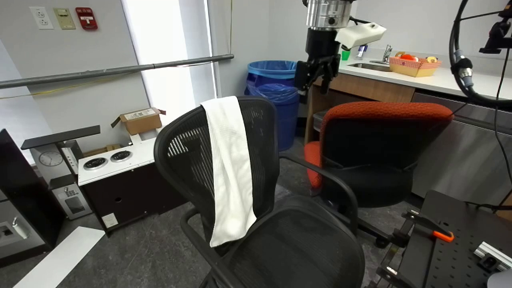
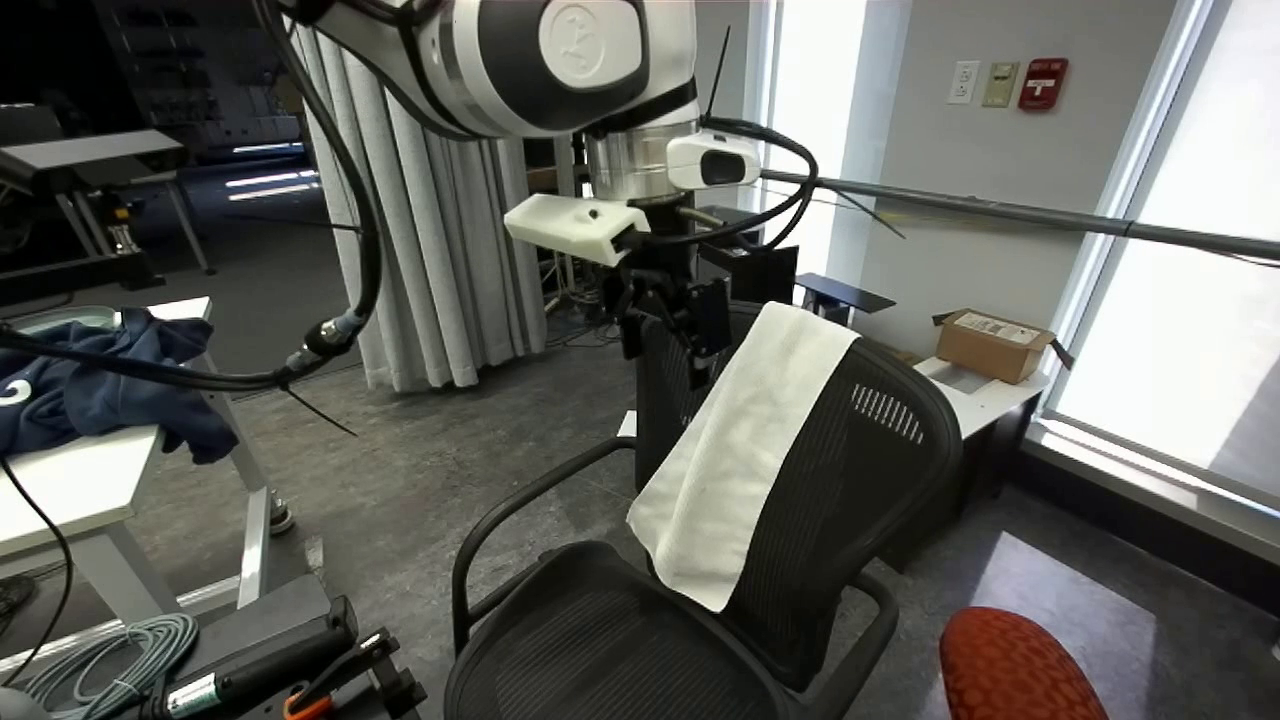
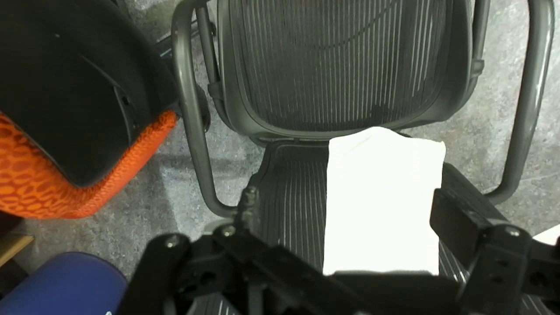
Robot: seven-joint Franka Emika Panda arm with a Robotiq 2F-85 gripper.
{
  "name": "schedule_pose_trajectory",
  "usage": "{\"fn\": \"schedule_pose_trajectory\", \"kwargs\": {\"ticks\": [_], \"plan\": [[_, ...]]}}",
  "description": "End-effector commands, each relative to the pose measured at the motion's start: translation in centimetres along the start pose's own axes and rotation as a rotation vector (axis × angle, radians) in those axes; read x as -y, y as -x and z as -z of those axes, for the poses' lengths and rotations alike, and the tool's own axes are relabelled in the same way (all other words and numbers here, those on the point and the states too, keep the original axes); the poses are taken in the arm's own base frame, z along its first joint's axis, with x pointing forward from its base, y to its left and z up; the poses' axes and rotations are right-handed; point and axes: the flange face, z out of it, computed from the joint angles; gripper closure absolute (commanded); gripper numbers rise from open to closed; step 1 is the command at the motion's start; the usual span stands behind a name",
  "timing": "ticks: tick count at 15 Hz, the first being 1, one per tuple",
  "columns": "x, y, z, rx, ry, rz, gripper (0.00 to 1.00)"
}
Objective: Move the towel from the backrest to the seat of the chair
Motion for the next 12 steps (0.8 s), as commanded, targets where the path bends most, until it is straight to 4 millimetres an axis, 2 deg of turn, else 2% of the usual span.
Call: {"fn": "schedule_pose_trajectory", "kwargs": {"ticks": [1,7,10,12], "plan": [[-0.1,-4.9,0.8,-0.057,0.003,-0.028,0.0],[-0.4,-12.7,1.8,-0.139,0.007,-0.055,0.0],[0.1,-16.0,1.7,-0.16,0.007,-0.077,0.0],[0.7,-17.5,1.4,-0.159,0.003,-0.094,0.0]]}}
